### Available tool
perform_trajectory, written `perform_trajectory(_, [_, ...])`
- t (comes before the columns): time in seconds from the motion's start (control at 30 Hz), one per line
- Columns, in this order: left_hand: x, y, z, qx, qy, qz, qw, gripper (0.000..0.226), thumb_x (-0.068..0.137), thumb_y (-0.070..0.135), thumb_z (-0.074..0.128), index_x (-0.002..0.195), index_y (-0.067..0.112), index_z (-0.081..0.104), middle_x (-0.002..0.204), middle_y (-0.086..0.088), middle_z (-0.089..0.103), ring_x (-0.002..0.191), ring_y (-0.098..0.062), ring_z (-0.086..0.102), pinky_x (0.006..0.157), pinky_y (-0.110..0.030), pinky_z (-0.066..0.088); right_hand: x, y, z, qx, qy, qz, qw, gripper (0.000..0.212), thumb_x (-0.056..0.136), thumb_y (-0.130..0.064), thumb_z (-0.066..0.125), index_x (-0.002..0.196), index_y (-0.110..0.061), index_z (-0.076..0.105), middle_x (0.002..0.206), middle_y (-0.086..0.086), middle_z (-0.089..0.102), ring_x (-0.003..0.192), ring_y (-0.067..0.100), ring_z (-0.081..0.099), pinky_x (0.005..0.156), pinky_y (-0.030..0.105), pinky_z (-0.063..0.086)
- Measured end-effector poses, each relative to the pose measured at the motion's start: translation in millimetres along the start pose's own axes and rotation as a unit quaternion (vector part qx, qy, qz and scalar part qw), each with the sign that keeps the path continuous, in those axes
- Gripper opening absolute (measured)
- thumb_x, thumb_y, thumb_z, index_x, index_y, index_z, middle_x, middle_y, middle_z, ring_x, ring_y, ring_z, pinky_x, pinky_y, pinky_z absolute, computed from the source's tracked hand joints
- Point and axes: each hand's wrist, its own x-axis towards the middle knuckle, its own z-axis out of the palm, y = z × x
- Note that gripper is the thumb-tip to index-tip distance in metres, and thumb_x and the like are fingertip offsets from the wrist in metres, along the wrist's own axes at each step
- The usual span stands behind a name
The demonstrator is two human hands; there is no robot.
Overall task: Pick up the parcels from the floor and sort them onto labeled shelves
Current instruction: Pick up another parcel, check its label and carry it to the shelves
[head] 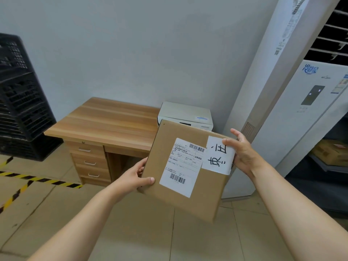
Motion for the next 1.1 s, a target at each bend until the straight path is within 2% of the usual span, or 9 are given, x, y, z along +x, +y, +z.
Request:
perform_trajectory(0.17, [-2,11,-2,-0.031,0.024,0.008,0.999,0.088,0.062,0.024,0.079,0.135,0.041,0.034,0.119,-0.001,0.057,0.100,-0.017,0.065,0.079,-0.033,0.056,19,-11,2,0.006,-0.052,-0.009,0.999,0.088,0.067,-0.012,0.071,0.141,-0.022,0.024,0.106,0.014,0.064,0.079,0.022,0.071,0.060,0.035,0.058])
perform_trajectory(0.27, [-3,13,0,-0.036,0.054,0.013,0.998,0.099,0.050,0.031,0.082,0.136,0.039,0.033,0.117,-0.007,0.055,0.101,-0.021,0.064,0.075,-0.029,0.055,32,-10,6,0.029,-0.055,-0.027,0.998,0.080,0.076,-0.008,0.070,0.140,-0.018,0.024,0.110,0.011,0.060,0.080,0.020,0.071,0.059,0.032,0.059])
perform_trajectory(0.43, [1,11,8,-0.079,0.114,0.002,0.990,0.097,0.042,0.034,0.085,0.125,0.045,0.037,0.116,-0.007,0.054,0.100,-0.022,0.063,0.070,-0.027,0.053,59,-1,15,0.025,-0.060,-0.024,0.998,0.089,0.075,-0.017,0.072,0.146,-0.024,0.018,0.142,0.017,0.041,0.101,0.027,0.065,0.074,0.040,0.060])
perform_trajectory(0.57, [6,5,8,-0.143,0.189,-0.009,0.971,0.088,0.057,0.018,0.083,0.129,0.037,0.036,0.112,-0.004,0.058,0.095,-0.022,0.064,0.070,-0.034,0.054,77,17,37,-0.009,-0.101,-0.054,0.993,0.081,0.078,-0.012,0.071,0.144,-0.024,0.026,0.138,0.012,0.048,0.113,0.025,0.060,0.086,0.042,0.056])
perform_trajectory(0.63, [6,1,0,-0.176,0.224,-0.012,0.959,0.101,0.047,0.026,0.085,0.134,0.031,0.034,0.113,-0.004,0.060,0.094,-0.022,0.065,0.077,-0.042,0.055,78,28,54,-0.059,-0.134,-0.058,0.988,0.081,0.074,-0.020,0.076,0.140,-0.033,0.031,0.134,0.005,0.052,0.113,0.023,0.059,0.092,0.049,0.052])
perform_trajectory(0.73, [2,-1,-18,-0.194,0.281,-0.011,0.940,0.104,0.040,0.033,0.083,0.132,0.030,0.034,0.108,0.000,0.062,0.092,-0.019,0.064,0.089,-0.050,0.050,78,45,84,-0.134,-0.159,-0.072,0.976,0.085,0.068,-0.028,0.079,0.138,-0.040,0.032,0.133,-0.003,0.052,0.114,0.018,0.058,0.093,0.047,0.051])
perform_trajectory(0.83, [1,-6,-43,-0.209,0.328,-0.009,0.921,0.092,0.059,0.022,0.082,0.135,0.027,0.031,0.106,-0.002,0.061,0.092,-0.020,0.062,0.087,-0.047,0.050,82,59,118,-0.176,-0.177,-0.104,0.963,0.085,0.073,-0.015,0.074,0.140,-0.042,0.028,0.136,-0.008,0.050,0.117,0.011,0.054,0.097,0.040,0.049])
perform_trajectory(1.0, [0,-18,-96,-0.220,0.366,0.000,0.904,0.091,0.065,0.022,0.081,0.139,0.026,0.029,0.112,-0.003,0.058,0.098,-0.021,0.060,0.074,-0.038,0.053,98,76,182,-0.267,-0.173,-0.144,0.937,0.100,0.073,-0.025,0.074,0.145,-0.041,0.006,0.152,-0.011,0.026,0.135,0.011,0.030,0.112,0.042,0.030])
perform_trajectory(1.1, [0,-22,-136,-0.200,0.381,0.023,0.903,0.081,0.076,0.017,0.073,0.141,0.025,0.026,0.120,-0.003,0.052,0.103,-0.019,0.055,0.073,-0.030,0.050,114,76,229,-0.279,-0.177,-0.168,0.929,0.097,0.077,-0.021,0.072,0.147,-0.037,0.006,0.152,-0.009,0.023,0.131,0.004,0.026,0.111,0.032,0.025])
